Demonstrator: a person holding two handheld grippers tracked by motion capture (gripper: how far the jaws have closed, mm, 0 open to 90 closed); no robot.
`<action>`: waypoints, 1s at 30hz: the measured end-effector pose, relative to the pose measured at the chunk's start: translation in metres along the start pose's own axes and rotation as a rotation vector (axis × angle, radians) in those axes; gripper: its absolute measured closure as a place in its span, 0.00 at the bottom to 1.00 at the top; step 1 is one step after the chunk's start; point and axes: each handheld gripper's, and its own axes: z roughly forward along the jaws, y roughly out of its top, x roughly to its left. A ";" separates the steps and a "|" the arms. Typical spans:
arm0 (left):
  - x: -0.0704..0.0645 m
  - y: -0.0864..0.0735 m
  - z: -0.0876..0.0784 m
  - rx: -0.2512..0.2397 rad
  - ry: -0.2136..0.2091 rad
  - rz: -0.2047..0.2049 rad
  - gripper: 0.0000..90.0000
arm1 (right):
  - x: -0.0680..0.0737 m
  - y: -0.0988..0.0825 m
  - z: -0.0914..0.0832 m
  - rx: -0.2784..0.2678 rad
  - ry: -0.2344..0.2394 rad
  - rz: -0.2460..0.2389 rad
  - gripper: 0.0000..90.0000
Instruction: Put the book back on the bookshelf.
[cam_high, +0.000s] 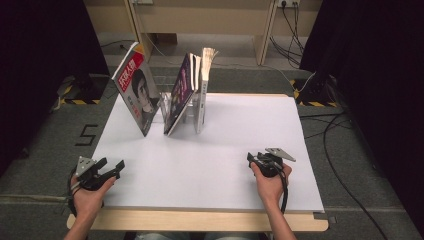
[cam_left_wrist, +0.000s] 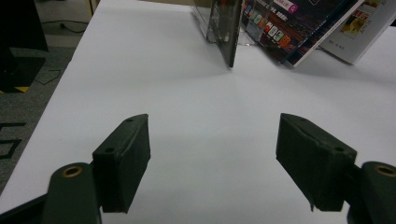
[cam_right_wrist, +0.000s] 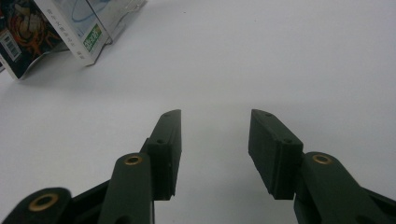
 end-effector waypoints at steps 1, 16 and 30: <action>0.000 0.000 0.000 0.000 0.000 -0.003 0.28 | 0.000 0.000 0.000 0.000 0.001 0.000 0.61; 0.000 0.000 0.000 0.001 -0.005 -0.004 0.29 | 0.004 0.002 0.001 -0.002 0.002 -0.004 0.61; 0.000 0.000 0.000 0.004 -0.004 -0.001 0.29 | 0.003 0.003 0.000 -0.005 0.002 -0.002 0.61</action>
